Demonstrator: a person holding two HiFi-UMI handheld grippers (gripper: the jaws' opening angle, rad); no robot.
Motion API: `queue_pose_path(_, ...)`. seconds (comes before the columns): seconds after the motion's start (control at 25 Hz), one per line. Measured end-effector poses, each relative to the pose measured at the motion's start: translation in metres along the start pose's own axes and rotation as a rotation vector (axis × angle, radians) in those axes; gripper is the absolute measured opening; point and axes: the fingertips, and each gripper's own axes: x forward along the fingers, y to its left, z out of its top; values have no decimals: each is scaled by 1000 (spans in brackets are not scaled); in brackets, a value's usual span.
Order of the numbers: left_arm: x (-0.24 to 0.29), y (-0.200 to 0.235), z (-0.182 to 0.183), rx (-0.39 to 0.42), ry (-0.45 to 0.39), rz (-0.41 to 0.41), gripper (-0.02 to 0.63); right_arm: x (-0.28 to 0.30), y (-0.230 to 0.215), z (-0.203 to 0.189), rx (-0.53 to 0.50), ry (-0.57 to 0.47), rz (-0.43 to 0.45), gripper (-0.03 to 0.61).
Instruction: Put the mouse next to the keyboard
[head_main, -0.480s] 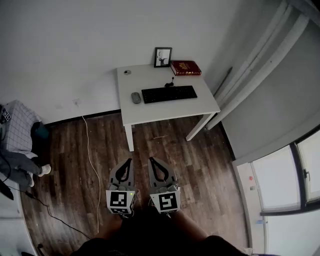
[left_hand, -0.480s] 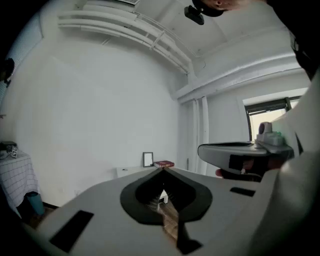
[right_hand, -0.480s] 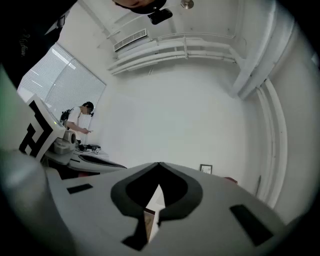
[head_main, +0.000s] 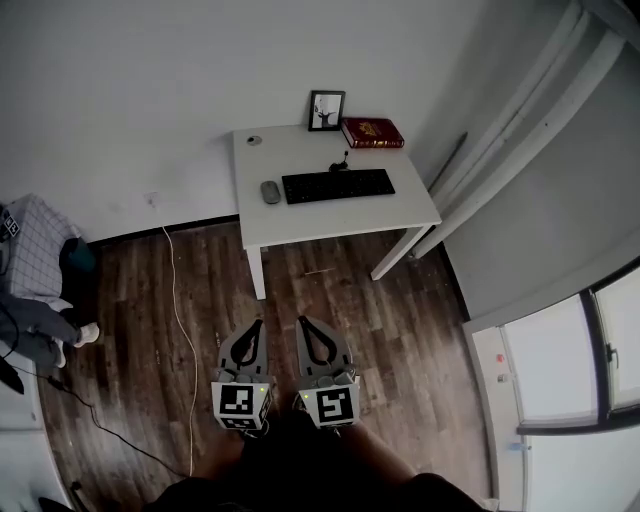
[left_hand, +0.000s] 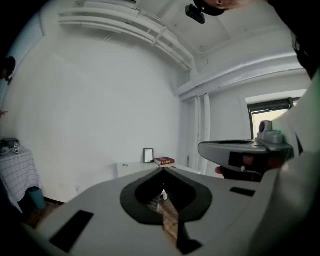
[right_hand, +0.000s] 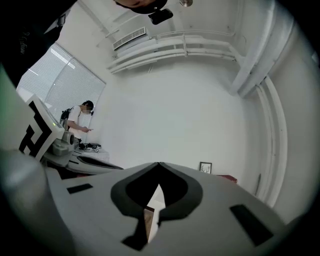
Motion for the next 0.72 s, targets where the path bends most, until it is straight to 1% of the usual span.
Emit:
queue_pose_path(0.2, 3, -6, -6, 2, 16, 27, 0, -1, -6, -5, 17, -2, 24, 20)
queue_pose_path(0.36, 8, -17, -7, -1, 15, 46, 0, -4, -18, -11, -1, 1, 49, 20)
queue_pose_path(0.72, 17, -31, -21, 15, 50, 92, 0, -3, -42, -26, 51, -12, 70, 20)
